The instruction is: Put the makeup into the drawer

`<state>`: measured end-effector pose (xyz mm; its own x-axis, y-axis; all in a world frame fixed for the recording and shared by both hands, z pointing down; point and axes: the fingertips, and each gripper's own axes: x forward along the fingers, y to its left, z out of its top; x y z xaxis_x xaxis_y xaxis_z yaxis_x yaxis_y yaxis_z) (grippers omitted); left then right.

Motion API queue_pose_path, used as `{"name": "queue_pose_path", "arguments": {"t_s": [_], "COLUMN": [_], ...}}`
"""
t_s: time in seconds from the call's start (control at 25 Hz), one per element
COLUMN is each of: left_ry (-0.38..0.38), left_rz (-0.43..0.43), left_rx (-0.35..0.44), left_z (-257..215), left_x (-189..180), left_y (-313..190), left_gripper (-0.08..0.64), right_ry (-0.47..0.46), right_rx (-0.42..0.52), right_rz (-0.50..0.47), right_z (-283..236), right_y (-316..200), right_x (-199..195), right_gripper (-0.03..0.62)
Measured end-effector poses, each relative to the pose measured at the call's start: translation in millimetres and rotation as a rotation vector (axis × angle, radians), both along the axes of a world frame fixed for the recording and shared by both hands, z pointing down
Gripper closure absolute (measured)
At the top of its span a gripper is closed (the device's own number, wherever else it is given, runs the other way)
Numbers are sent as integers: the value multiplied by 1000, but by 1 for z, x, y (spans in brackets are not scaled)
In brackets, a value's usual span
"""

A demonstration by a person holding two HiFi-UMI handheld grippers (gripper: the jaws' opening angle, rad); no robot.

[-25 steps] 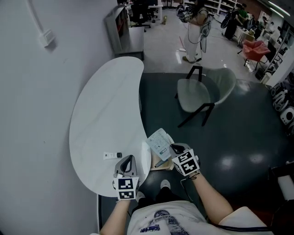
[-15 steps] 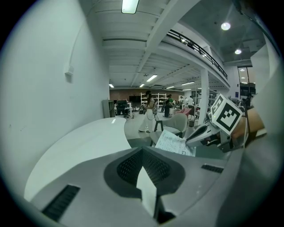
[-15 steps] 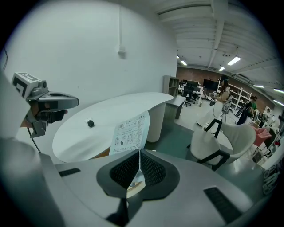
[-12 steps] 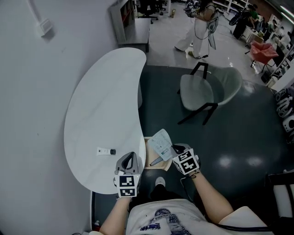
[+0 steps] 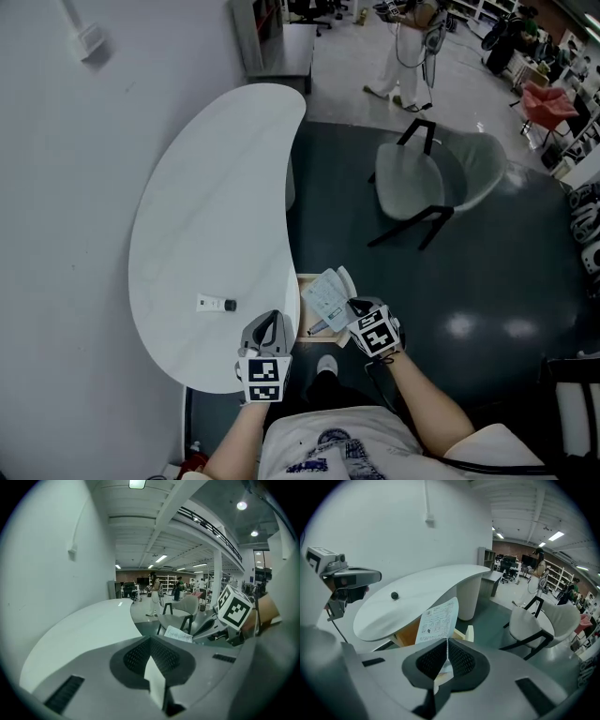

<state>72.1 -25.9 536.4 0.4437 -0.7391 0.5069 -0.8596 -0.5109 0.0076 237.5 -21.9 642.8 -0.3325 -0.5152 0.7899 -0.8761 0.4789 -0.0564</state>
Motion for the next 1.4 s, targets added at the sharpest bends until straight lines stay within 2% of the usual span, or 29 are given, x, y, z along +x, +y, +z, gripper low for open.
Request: {"name": "queue_pose_path", "arguments": {"t_s": [0.92, 1.4], "left_ry": [10, 18], "left_rz": [-40, -43], "left_rx": [-37, -69], "left_z": [39, 60], "left_x": [-2, -3], "left_y": [-5, -3], "left_gripper": [518, 518], "right_ry": [79, 177], "right_rx": [-74, -84], "right_rz": [-101, -166], "right_z": [67, 104], "right_y": [-6, -5], "right_x": [-27, -44], "right_gripper": [563, 563]}}
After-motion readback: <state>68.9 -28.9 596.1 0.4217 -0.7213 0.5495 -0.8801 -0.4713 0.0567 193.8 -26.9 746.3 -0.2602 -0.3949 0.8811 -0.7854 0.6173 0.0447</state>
